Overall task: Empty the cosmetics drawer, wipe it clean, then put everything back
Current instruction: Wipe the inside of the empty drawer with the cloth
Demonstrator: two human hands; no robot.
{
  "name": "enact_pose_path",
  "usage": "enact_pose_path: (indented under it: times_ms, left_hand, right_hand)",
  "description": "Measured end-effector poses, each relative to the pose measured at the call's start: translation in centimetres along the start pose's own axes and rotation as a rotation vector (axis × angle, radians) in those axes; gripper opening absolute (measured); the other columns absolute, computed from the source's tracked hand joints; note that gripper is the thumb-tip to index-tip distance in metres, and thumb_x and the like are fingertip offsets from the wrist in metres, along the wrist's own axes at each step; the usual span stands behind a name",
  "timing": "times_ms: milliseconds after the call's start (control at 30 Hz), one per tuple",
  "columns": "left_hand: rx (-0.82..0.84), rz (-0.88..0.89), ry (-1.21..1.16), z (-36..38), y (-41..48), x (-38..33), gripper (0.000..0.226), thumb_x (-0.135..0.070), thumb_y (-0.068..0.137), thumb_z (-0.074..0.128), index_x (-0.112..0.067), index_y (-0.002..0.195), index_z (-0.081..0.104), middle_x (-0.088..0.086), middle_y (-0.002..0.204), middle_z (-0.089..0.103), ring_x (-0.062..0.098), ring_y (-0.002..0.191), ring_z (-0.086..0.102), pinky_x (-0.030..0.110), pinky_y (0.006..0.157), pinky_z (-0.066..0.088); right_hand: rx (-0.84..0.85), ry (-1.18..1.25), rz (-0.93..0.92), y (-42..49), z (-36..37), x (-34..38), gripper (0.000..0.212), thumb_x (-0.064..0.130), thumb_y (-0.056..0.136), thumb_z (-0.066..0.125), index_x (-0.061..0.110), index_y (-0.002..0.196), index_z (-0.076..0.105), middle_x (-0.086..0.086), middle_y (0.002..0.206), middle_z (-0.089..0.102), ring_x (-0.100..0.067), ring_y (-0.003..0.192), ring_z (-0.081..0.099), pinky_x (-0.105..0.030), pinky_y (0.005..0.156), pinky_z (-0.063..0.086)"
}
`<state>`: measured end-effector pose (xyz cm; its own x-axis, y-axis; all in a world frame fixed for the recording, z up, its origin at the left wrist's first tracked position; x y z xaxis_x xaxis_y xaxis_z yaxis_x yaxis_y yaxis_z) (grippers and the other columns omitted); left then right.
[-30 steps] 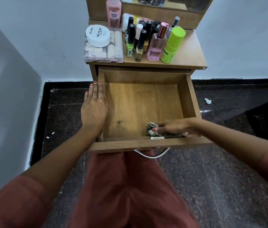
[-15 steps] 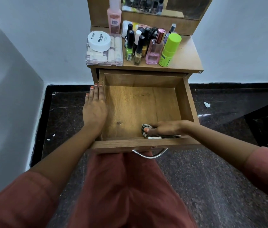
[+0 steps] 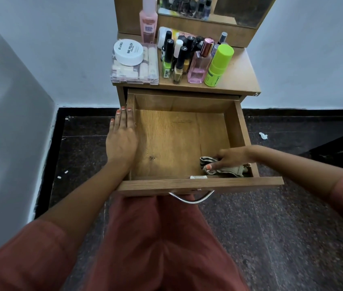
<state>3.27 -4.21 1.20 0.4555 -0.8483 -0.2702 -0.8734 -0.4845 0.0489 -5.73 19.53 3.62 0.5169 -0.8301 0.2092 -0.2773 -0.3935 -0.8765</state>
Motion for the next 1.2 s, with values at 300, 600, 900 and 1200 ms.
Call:
enact_pose_path:
  times_ms: [300, 600, 900, 1200]
  left_hand:
    - [0.017, 0.000, -0.002, -0.2, -0.1, 0.0, 0.047, -0.010, 0.100, 0.020, -0.002, 0.145, 0.008, 0.016, 0.154, 0.010, 0.023, 0.144, 0.006, 0.036, 0.118, 0.006]
    - [0.017, -0.010, -0.005, 0.0, -0.1, 0.0, 0.046, -0.013, 0.101, 0.019, -0.001, 0.144, 0.009, 0.017, 0.154, 0.011, 0.025, 0.144, 0.007, 0.036, 0.117, 0.006]
    - [0.007, -0.001, 0.031, -0.1, -0.3, -0.1, 0.048, -0.010, 0.100, 0.019, -0.003, 0.145, 0.005, 0.015, 0.154, 0.007, 0.024, 0.144, 0.005, 0.034, 0.117, 0.005]
    - [-0.024, 0.002, 0.009, 0.0, -0.2, 0.0, 0.046, -0.011, 0.100, 0.021, -0.001, 0.144, 0.012, 0.018, 0.153, 0.014, 0.026, 0.144, 0.011, 0.036, 0.117, 0.008]
  right_hand:
    - [-0.218, -0.833, 0.071, -0.6, -5.5, 2.1, 0.037, 0.040, 0.090, 0.049, 0.015, 0.117, 0.053, -0.004, 0.116, 0.058, -0.022, 0.110, 0.052, -0.038, 0.098, 0.035]
    - [-0.019, -1.194, 0.193, -1.4, 0.1, -1.3, 0.041, 0.027, 0.095, 0.042, 0.023, 0.136, 0.040, 0.001, 0.149, 0.030, -0.022, 0.141, 0.022, -0.043, 0.117, 0.008]
    - [-0.337, -1.238, 0.306, 1.8, -8.4, -1.6, 0.037, 0.028, 0.094, 0.043, 0.028, 0.131, 0.044, 0.005, 0.143, 0.040, -0.018, 0.137, 0.029, -0.040, 0.116, 0.016]
    - [-0.227, -1.307, 0.226, -1.4, -1.6, -1.1, 0.044, 0.037, 0.093, 0.040, 0.026, 0.136, 0.040, -0.001, 0.146, 0.034, -0.024, 0.137, 0.028, -0.044, 0.113, 0.018]
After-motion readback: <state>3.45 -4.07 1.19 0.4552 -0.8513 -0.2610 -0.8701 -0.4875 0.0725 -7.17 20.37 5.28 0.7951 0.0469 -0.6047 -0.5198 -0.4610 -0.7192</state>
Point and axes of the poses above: each hand's wrist, its own y-axis towards the middle knuckle, its own z-axis out of the palm, x = y × z, the point moved 4 cm from there along y, towards the middle knuckle
